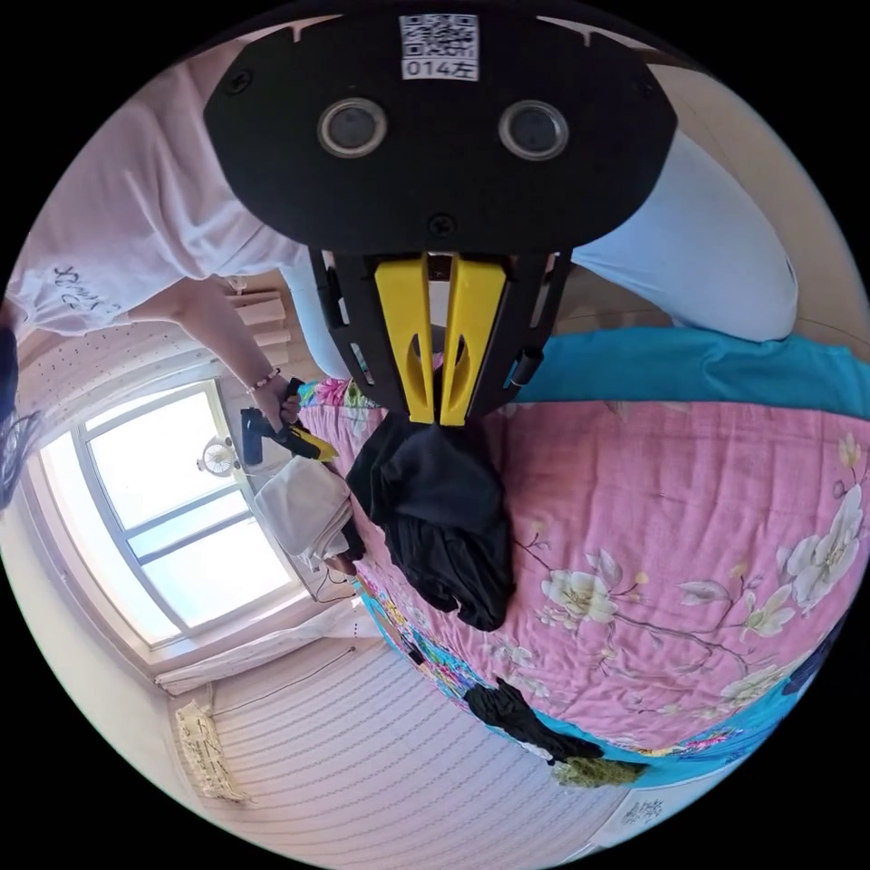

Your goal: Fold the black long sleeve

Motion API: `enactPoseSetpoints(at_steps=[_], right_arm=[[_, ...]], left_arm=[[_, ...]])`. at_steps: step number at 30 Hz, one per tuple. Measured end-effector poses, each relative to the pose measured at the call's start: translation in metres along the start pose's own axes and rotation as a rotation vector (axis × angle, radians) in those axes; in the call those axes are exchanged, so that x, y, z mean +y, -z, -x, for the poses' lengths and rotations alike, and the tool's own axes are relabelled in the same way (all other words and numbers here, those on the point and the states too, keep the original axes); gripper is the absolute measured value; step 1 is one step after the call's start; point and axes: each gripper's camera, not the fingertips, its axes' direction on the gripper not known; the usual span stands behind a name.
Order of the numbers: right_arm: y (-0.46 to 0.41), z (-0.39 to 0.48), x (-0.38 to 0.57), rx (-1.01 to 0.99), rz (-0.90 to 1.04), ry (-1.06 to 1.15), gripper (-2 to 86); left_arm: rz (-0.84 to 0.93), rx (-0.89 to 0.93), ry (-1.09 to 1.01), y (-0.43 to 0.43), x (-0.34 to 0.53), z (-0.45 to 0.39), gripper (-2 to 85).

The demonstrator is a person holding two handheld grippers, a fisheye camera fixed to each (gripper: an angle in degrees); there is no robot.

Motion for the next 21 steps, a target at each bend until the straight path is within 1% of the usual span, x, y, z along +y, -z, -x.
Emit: enactPoseSetpoints(at_steps=[1, 3, 5, 6, 7, 9, 10, 11, 13, 16, 17, 18, 19, 21], right_arm=[[-0.008, 0.002, -0.005, 0.020, 0.020, 0.011, 11.4], [-0.037, 0.003, -0.016, 0.029, 0.131, -0.005, 12.6], [-0.034, 0.005, -0.014, 0.118, 0.115, -0.018, 10.7], [-0.027, 0.005, -0.011, 0.101, 0.116, 0.013, 6.5], [-0.023, 0.004, -0.008, 0.055, 0.120, 0.029, 4.5], [-0.001, -0.005, 0.009, -0.106, 0.132, 0.043, 2.5], [0.008, -0.009, 0.015, -0.113, 0.119, 0.033, 2.2], [0.029, -0.015, 0.030, -0.114, 0.066, 0.015, 1.8], [0.066, -0.022, 0.052, -0.154, -0.020, 0.008, 1.4], [0.136, -0.026, 0.083, -0.301, -0.178, 0.049, 1.0], [0.168, -0.023, 0.092, -0.388, -0.254, 0.097, 0.9], [0.199, -0.016, 0.098, -0.465, -0.334, 0.168, 0.8], [0.215, -0.011, 0.100, -0.503, -0.373, 0.211, 0.8], [0.275, 0.012, 0.104, -0.632, -0.503, 0.383, 0.7]], left_arm=[[0.003, -0.005, 0.005, 0.003, 0.000, -0.003, -1.0], [0.010, -0.009, 0.014, 0.007, 0.000, -0.006, -1.0], [0.011, -0.012, 0.024, 0.014, 0.001, -0.009, -1.0], [0.003, -0.001, 0.028, 0.020, 0.002, -0.012, -1.0], [-0.002, 0.012, 0.028, 0.027, 0.004, -0.015, -1.0], [-0.007, 0.031, -0.002, 0.039, 0.007, -0.024, -1.0], [-0.016, 0.049, -0.035, 0.050, 0.009, -0.033, -1.0], [-0.026, 0.060, -0.054, 0.057, 0.010, -0.038, -1.0], [-0.107, 0.119, -0.129, 0.094, 0.013, -0.066, -1.0], [-0.252, 0.203, -0.234, 0.152, 0.013, -0.116, -1.0], [-0.280, 0.211, -0.270, 0.164, 0.013, -0.128, -1.0], [-0.345, 0.250, -0.342, 0.190, 0.011, -0.152, -1.0], [-0.406, 0.302, -0.411, 0.218, 0.009, -0.175, -1.0], [-0.492, 0.355, -0.503, 0.263, 0.005, -0.208, -1.0]])
